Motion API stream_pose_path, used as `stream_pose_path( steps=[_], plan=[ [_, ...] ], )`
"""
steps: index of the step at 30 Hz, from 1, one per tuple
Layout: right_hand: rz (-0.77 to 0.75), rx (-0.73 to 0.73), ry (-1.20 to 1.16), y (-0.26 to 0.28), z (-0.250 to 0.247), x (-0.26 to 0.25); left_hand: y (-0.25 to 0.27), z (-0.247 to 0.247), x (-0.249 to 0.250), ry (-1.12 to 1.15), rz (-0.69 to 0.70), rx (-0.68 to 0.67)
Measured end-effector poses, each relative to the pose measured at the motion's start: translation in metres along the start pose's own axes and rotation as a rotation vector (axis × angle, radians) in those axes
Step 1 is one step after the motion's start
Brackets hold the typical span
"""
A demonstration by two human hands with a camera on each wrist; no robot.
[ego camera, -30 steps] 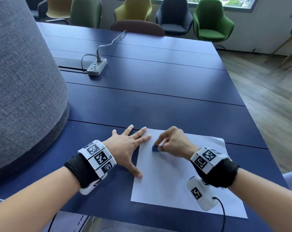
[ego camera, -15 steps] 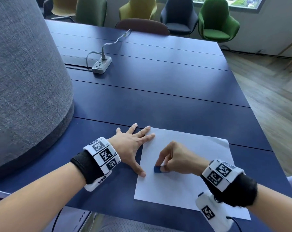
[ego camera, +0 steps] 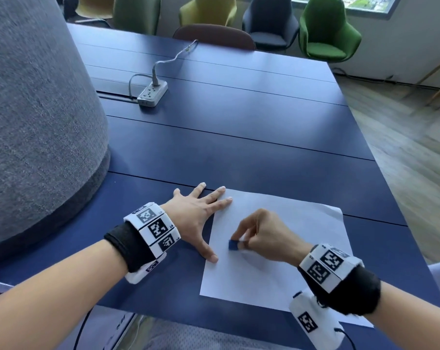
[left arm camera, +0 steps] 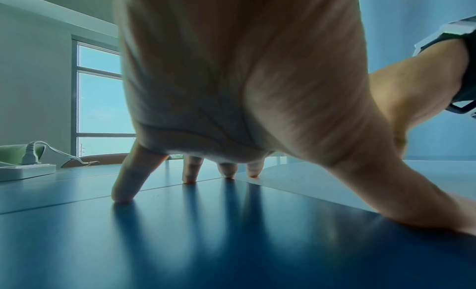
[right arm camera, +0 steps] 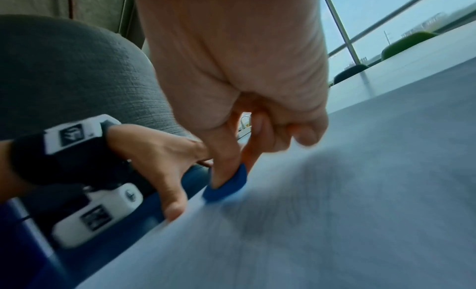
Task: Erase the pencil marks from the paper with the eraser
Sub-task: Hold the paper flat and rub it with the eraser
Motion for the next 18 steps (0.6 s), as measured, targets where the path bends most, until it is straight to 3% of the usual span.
stream_pose_path(
  steps=[3, 5, 9, 13, 15, 18],
  plan=[
    [0.027, -0.186, 0.02, 0.008, 0.013, -0.001, 0.001, 0.0, 0.0, 0.002, -0.002, 0.002],
    [0.032, -0.103, 0.036, -0.006, 0.003, -0.001, 0.001, 0.0, -0.001, 0.007, -0.003, 0.0],
    [0.031, 0.199, 0.057, -0.046, -0.034, 0.004, 0.001, 0.0, -0.002, 0.025, -0.006, -0.015],
    [0.063, 0.279, 0.019, -0.053, -0.046, 0.012, 0.0, -0.001, -0.002, 0.028, -0.006, -0.012],
    [0.052, 0.181, 0.014, -0.041, -0.034, 0.008, 0.0, -0.001, -0.001, 0.024, -0.008, -0.014],
    [0.043, -0.108, 0.03, -0.02, -0.008, 0.003, 0.0, 0.0, -0.001, 0.017, -0.009, -0.022]
  ],
)
Point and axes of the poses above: each hand's wrist, its own y-axis away from the middle knuckle, its own z-axis out of the palm, x = y × z, the point moved 6 cm from there along -y, towards the middle knuckle, and after that the axes turned 10 degrees about -z, right-handed, at the moved point
